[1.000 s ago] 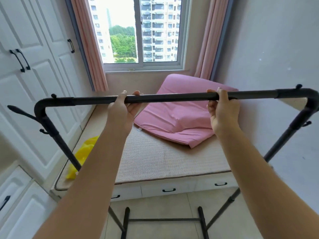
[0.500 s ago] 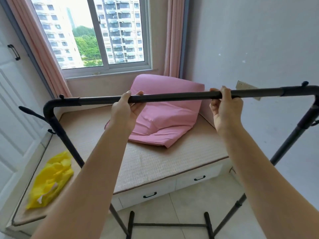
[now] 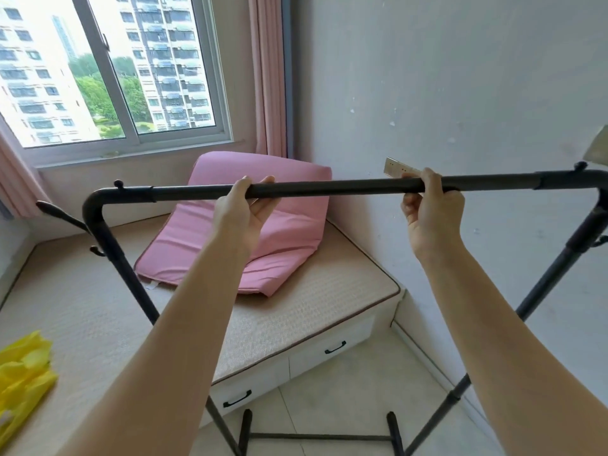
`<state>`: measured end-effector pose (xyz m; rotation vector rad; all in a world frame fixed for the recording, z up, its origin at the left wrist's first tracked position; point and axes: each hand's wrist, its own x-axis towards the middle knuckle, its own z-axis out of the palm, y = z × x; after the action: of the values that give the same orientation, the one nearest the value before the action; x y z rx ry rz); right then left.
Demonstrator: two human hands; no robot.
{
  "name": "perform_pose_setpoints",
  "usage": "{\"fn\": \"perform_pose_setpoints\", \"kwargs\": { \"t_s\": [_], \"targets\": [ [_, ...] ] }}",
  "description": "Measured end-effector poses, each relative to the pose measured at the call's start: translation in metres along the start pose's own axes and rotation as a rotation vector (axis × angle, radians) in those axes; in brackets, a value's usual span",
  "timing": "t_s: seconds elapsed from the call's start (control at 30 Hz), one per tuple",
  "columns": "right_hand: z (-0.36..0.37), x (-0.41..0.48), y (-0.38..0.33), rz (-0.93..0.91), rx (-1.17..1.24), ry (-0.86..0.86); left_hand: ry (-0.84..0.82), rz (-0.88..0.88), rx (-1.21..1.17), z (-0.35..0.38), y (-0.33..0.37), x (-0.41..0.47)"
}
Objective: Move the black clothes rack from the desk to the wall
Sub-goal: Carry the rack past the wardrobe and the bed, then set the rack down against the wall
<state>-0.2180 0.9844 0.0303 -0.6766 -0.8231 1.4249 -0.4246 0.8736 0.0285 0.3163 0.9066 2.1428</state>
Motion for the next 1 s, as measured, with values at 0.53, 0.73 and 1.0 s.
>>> {"fn": "perform_pose_setpoints", "kwargs": {
  "t_s": [0.53, 0.73, 1.0],
  "targets": [
    [-0.06, 0.062, -0.037, -0.164, 0.023, 0.23, -0.164, -0.188, 0.04, 0.087, -0.081, 0.049],
    [-0.075, 0.078, -0.045, -0.21, 0.001, 0.327, -0.22, -0.248, 0.031, 0.109, -0.106, 0.069],
    [-0.088, 0.09, -0.056, -0.298, -0.013, 0.447, -0.305, -0.366, 0.029, 0.143, -0.133, 0.091]
  ]
}}
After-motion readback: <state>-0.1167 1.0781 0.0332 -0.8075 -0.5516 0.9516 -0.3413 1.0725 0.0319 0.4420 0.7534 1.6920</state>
